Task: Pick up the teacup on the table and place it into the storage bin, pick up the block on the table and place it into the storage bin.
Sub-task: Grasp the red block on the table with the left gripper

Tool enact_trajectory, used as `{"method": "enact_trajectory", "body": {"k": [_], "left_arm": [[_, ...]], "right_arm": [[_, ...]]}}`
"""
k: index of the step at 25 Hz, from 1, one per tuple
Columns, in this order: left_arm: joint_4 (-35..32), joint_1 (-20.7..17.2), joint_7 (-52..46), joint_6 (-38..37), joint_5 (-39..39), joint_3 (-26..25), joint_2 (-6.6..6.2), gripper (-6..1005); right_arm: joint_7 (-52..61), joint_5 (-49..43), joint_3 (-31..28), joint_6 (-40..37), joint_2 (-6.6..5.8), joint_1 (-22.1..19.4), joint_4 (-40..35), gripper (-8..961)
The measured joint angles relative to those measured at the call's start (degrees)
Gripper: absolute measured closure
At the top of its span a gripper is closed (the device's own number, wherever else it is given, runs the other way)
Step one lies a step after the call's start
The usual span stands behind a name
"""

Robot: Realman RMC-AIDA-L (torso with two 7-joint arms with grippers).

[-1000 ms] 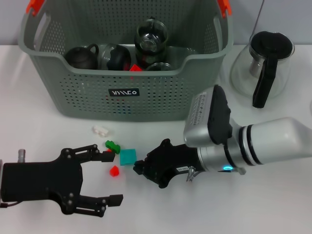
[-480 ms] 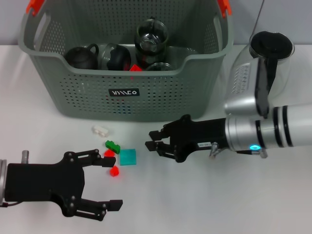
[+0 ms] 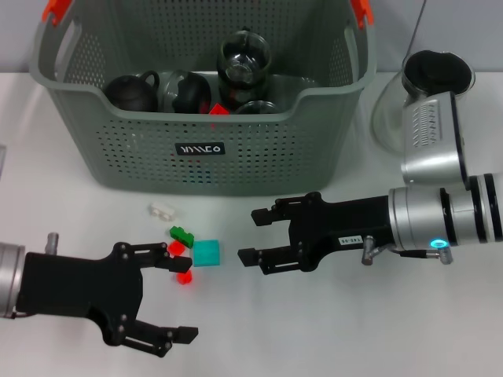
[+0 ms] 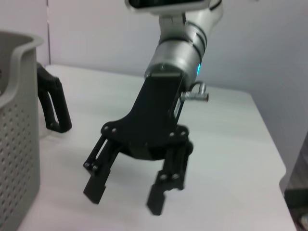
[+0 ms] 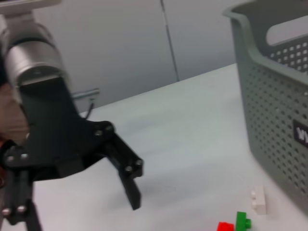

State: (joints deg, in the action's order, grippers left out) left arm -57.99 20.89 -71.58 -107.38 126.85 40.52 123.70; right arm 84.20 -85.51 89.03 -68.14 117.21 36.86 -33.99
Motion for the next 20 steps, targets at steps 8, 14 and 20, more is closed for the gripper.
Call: {"method": "enact_trajectory", "body": {"k": [8,14,20], "left_arm": [[-3.44,5.98,-10.62,1.50,7.18,4.72,0.11,67],[-5.79,8.67,-20.73,2.66,12.59,13.94,0.37,66],[-6.92,8.91,-20.30,8.38,14.00,21.70,0.36,66]], "right_arm": [[0.52,-0.01,-1.26,-1.20,0.04,-1.07,0.71,83],[0.04,-0.01,-1.27,-0.97,0.69,-1.89,1.18,6],[0.48,0.00,-2.06,-1.27,0.27,-2.51,1.21,7]]}}
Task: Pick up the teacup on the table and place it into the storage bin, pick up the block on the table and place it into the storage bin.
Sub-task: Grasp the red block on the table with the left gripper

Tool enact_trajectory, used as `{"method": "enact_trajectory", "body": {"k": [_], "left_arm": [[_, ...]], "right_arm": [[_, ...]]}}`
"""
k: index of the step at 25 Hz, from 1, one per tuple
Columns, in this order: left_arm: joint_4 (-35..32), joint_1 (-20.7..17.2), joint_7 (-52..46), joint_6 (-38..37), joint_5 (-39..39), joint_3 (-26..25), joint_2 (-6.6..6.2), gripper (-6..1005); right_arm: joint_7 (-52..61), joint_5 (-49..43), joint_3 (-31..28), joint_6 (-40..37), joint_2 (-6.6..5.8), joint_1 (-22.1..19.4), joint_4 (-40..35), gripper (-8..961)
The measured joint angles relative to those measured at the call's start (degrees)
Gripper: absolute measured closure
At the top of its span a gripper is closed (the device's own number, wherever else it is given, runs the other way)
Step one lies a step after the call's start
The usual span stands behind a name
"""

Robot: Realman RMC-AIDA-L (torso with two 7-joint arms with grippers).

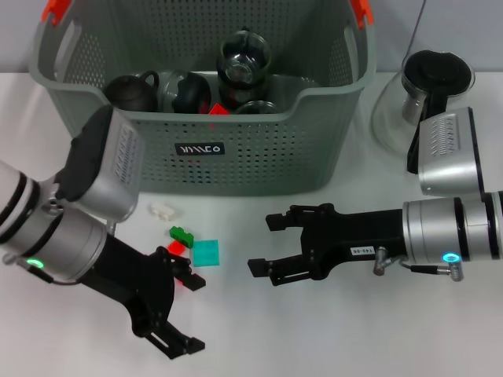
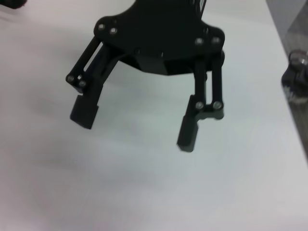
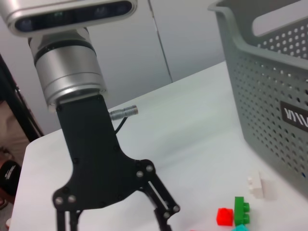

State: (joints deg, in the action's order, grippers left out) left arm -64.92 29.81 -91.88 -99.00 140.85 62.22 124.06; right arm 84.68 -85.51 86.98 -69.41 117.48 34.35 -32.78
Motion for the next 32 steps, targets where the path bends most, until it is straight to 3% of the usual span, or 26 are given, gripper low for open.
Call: {"method": "enact_trajectory", "body": {"k": [10,18,32], "left_arm": [[-3.49,0.99,9.99,5.90,4.19,5.99,-0.08,67],[-5.02,2.52,10.96,7.50,9.62,14.55,0.01,67],[-1.33,6.78,12.76,9.01,10.79,16.44,-0.21,190]], "right_arm": [[0.95,0.00,-2.38,-0.67,-0.09,-1.56,0.15,7],[1.61,0.00,-2.94,-0.22,1.12,-0.91,0.09,6],[1.63,0.06,-3.92,0.30,1.53,-1.02,0.18,7]]}}
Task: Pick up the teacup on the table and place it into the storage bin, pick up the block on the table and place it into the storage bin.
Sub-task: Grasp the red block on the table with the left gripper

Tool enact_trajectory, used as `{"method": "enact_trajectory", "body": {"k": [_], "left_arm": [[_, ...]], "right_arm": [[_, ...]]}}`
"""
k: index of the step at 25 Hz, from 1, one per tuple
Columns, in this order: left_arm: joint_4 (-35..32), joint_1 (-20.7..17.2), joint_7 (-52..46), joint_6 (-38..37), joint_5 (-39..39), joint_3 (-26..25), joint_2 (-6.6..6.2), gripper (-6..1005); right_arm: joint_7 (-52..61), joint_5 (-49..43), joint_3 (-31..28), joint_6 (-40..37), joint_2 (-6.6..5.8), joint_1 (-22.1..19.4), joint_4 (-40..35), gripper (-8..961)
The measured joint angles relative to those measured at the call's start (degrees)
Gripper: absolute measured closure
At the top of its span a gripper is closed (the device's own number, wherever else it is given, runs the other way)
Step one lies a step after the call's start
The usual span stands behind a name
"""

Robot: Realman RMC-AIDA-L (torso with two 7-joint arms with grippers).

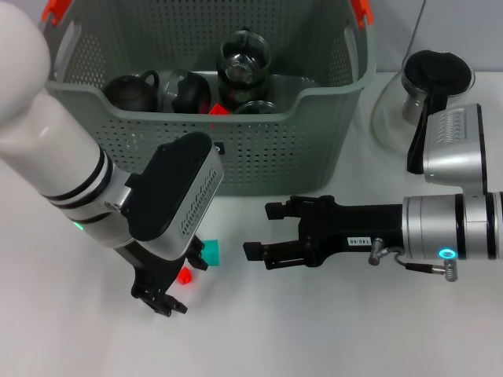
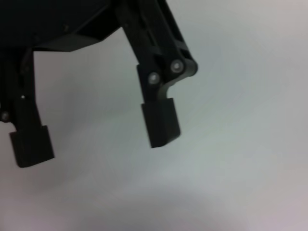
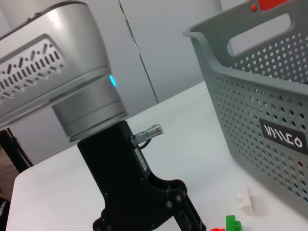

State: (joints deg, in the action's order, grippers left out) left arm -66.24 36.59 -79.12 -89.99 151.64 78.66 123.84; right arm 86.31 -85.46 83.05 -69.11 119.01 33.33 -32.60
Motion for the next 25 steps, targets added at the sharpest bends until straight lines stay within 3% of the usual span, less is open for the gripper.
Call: {"method": "enact_trajectory", "body": {"k": [3,8,25], "left_arm": [[0.27,0.11,0.50,1.23,0.64,0.03,0.17,196],[1.81,0.24,1.26,3.66,1.40,0.21,0.31,410],[5.10,1.64,2.68,5.35,1.49,-0.22,-0.21,551]], "right_arm": [[-0.36,-0.03,0.00,-0.18,-0.04,-0.24,0.00,7],[-1.41,-0.21,0.10,-0.30,-0.44,-0.98,0.00,6],[-1.92,-0.77,-0.53,-0.24,-0.28,-1.85,0.04,6]]}}
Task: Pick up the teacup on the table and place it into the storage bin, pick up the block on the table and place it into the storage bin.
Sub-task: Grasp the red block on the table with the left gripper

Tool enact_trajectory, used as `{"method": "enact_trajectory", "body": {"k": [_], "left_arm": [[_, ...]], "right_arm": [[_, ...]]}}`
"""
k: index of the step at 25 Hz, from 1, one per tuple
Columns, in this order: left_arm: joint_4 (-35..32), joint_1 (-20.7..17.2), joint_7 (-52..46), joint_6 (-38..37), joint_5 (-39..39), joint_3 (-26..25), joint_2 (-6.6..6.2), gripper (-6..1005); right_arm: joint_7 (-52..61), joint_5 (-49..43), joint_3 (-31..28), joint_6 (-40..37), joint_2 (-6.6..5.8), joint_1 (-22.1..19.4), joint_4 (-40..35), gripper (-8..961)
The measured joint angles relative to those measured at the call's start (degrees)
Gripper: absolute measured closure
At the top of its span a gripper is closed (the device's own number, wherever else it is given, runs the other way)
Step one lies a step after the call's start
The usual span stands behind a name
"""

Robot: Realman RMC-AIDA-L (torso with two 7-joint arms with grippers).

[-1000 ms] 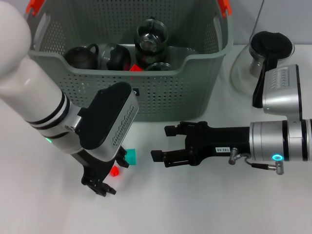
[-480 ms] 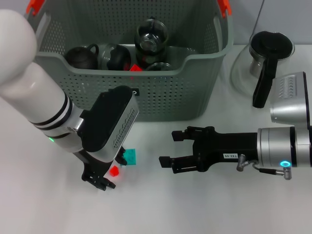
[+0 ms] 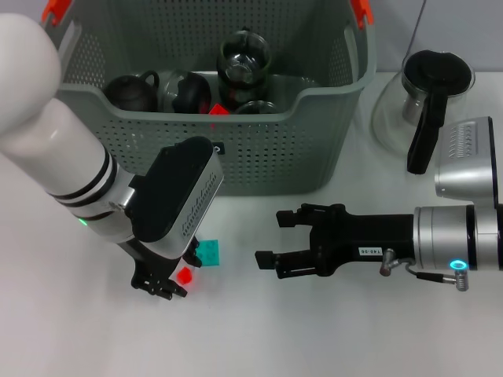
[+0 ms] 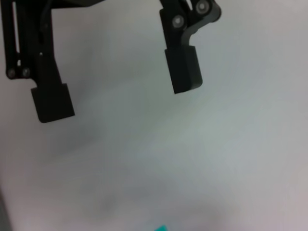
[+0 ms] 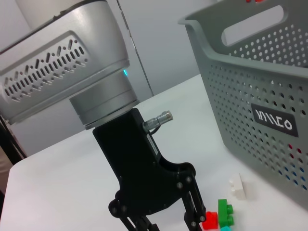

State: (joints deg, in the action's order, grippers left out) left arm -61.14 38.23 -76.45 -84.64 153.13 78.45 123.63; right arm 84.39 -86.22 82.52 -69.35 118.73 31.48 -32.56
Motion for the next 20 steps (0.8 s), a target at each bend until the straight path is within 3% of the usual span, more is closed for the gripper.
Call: {"method": "enact_trajectory", "body": {"k": [20], "left_arm": [[2.93,1.75,-0.16,0.66,-0.01,-0.42,-0.37,588]], "right_arm": [[-0.44,0.01,-1.49,0.25,0.01,-0.35,0.04,7]]}}
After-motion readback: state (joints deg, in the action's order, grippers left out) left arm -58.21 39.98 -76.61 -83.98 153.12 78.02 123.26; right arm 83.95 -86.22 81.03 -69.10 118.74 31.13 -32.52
